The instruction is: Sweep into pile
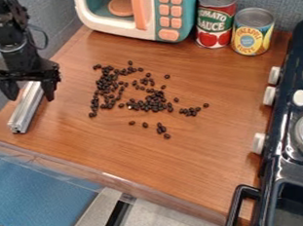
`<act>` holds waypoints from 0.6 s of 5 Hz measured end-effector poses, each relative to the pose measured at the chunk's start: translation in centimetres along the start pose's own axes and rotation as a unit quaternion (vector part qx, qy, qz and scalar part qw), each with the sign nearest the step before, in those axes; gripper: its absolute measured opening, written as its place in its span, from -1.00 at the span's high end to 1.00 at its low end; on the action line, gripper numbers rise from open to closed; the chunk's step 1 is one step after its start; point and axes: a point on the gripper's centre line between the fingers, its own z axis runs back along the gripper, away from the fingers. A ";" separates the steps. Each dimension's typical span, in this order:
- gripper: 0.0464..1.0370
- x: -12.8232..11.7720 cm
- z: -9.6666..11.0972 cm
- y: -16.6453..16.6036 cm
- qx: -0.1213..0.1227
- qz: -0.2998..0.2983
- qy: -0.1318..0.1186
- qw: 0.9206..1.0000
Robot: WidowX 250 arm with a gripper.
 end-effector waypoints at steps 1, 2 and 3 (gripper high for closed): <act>-0.93 -0.1 -1.0 0.3 0.011 -0.003 0.012 1.000; -0.86 -0.5 -1.3 0.6 0.021 -0.008 0.014 1.000; -0.25 -1.2 -1.7 0.6 0.027 -0.005 0.020 0.999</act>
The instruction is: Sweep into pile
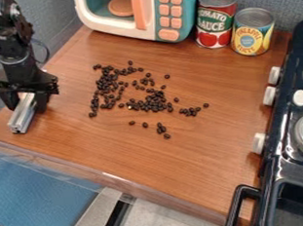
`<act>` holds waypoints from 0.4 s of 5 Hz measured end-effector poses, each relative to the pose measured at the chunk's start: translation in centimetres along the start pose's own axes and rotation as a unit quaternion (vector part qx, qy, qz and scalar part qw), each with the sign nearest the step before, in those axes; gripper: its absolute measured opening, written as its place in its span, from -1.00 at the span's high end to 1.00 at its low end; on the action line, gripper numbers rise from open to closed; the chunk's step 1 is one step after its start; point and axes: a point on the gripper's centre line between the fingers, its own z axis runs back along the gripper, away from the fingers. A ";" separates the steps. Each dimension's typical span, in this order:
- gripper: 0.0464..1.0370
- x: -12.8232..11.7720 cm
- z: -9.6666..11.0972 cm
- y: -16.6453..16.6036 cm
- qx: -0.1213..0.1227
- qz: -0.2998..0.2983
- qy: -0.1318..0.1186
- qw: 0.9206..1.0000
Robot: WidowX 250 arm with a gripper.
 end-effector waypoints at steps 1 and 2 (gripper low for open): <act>0.25 0.1 0.0 0.0 -0.002 0.008 -0.004 1.000; 0.29 0.9 -0.2 -0.5 -0.001 0.011 -0.005 1.000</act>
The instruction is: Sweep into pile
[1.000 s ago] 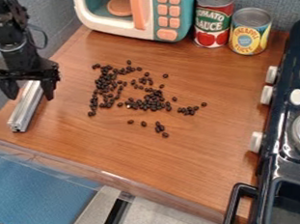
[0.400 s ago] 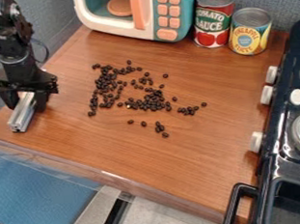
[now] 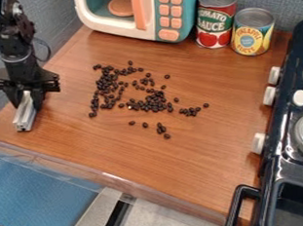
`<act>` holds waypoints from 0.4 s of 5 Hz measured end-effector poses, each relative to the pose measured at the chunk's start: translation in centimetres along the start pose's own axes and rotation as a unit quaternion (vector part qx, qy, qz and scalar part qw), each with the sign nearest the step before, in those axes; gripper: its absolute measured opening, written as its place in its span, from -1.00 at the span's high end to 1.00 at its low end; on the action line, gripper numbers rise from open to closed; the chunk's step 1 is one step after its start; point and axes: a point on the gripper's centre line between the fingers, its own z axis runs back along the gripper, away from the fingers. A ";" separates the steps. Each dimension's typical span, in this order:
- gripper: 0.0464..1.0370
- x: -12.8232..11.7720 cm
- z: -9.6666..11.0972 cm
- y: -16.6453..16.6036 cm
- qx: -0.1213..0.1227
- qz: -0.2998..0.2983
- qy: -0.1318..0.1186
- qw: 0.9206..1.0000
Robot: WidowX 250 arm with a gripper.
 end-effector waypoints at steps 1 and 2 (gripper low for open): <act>0.29 1.3 -0.3 -0.4 0.007 0.005 -0.004 1.000; 0.29 2.6 -0.8 -0.7 0.011 0.012 -0.008 1.000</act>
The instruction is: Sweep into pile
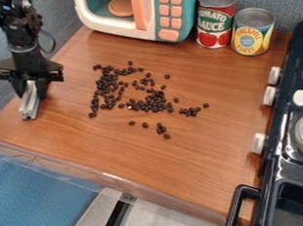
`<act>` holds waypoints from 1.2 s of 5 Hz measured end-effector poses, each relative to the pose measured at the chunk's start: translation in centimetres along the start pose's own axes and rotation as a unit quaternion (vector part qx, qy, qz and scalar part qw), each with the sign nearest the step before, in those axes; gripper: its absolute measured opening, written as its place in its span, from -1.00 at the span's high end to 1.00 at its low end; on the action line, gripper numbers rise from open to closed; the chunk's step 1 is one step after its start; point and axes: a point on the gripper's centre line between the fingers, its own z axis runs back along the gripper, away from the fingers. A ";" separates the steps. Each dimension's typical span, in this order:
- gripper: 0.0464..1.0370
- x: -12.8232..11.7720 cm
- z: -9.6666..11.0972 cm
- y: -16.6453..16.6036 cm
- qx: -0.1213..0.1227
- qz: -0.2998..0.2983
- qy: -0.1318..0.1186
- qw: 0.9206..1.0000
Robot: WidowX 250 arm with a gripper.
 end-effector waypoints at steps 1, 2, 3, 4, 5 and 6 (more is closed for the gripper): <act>0.29 0.3 -0.2 -0.9 -0.004 -0.007 -0.011 1.000; 0.29 -0.2 0.4 -2.8 -0.018 -0.019 -0.042 0.999; 0.30 -2.4 1.6 -6.6 -0.037 -0.057 -0.050 0.996; 0.30 -4.3 2.5 -8.5 -0.042 -0.080 -0.065 0.994; 0.30 -5.0 2.8 -9.4 -0.041 -0.094 -0.092 0.990; 0.30 -5.1 2.7 -9.7 -0.038 -0.098 -0.107 0.989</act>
